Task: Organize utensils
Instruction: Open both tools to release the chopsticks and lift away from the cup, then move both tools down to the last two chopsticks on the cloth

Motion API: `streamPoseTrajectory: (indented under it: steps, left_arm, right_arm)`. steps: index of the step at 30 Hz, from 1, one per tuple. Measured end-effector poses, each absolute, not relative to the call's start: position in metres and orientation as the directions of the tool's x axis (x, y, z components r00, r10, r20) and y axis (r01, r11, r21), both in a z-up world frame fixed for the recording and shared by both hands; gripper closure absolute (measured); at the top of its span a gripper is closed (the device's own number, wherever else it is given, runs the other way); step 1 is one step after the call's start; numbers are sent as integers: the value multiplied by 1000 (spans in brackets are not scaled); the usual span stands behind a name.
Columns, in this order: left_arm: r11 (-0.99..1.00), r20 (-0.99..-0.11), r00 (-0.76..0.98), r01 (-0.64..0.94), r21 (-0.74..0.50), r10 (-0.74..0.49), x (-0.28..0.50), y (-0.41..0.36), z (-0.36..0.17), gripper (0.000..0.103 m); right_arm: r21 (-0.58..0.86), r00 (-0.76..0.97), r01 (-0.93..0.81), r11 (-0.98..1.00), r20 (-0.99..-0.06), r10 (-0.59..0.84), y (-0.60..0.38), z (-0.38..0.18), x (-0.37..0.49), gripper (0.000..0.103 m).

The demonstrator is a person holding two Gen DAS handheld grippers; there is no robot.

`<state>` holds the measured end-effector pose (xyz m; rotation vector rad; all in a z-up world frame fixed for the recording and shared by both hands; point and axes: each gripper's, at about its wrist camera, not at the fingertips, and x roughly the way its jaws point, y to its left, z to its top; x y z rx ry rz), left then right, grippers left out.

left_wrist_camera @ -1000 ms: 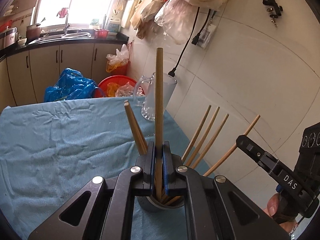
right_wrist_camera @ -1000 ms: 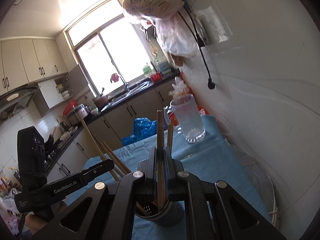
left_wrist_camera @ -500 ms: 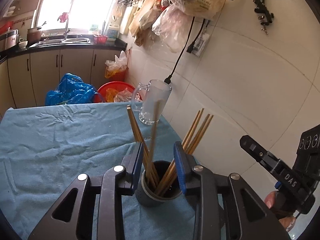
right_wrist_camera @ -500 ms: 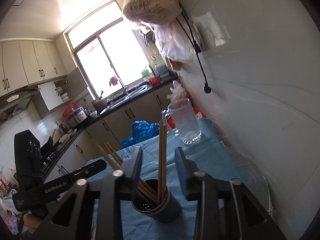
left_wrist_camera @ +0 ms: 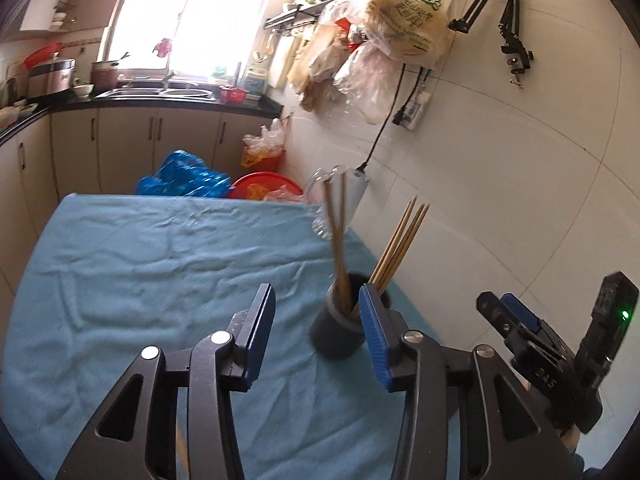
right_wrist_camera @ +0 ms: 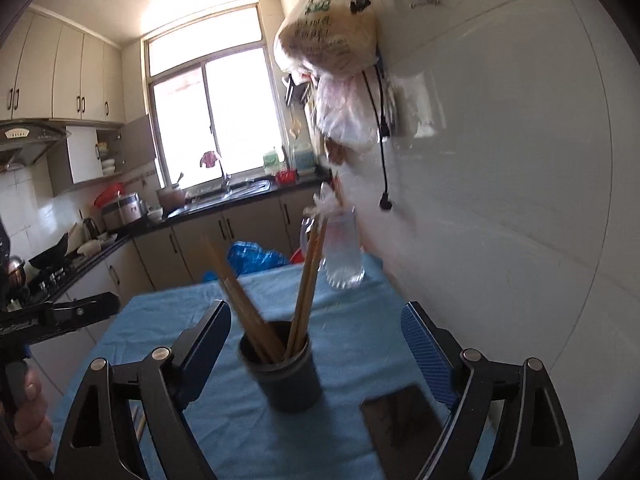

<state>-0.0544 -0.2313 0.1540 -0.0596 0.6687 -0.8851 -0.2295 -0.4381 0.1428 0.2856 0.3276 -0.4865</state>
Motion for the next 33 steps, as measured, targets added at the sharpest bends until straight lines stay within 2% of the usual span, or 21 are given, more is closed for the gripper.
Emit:
streamPoseTrajectory:
  steps: [8, 17, 20, 23, 26, 33]
  left_arm:
    - [704, -575, 464, 640, -307, -674, -71, -171, 116, 59]
    - [780, -638, 492, 549, -301, -593, -76, -116, 73, 58]
    - [793, -658, 485, 526, -307, -576, -75, -107, 60, 58]
    - [801, -677, 471, 508, -316, -566, -73, -102, 49, 58]
    - [809, -694, 455, 486, -331, -558, -68, -98, 38, 58]
    - [809, -723, 415, 475, -346, -553, -60, -101, 27, 58]
  right_arm:
    - [116, 781, 483, 868, -506, -367, -399, 106, -215, 15]
    - [77, 737, 419, 905, -610, -290, -355, 71, -193, 19]
    - [55, 714, 403, 913, -644, -277, -340, 58, -186, 24]
    - [64, 691, 387, 920, -681, -243, -331, 47, -181, 37]
    - [64, 673, 393, 917, -700, -240, -327, 39, -178, 46]
    - [78, 661, 399, 914, -715, -227, -324, 25, -172, 49]
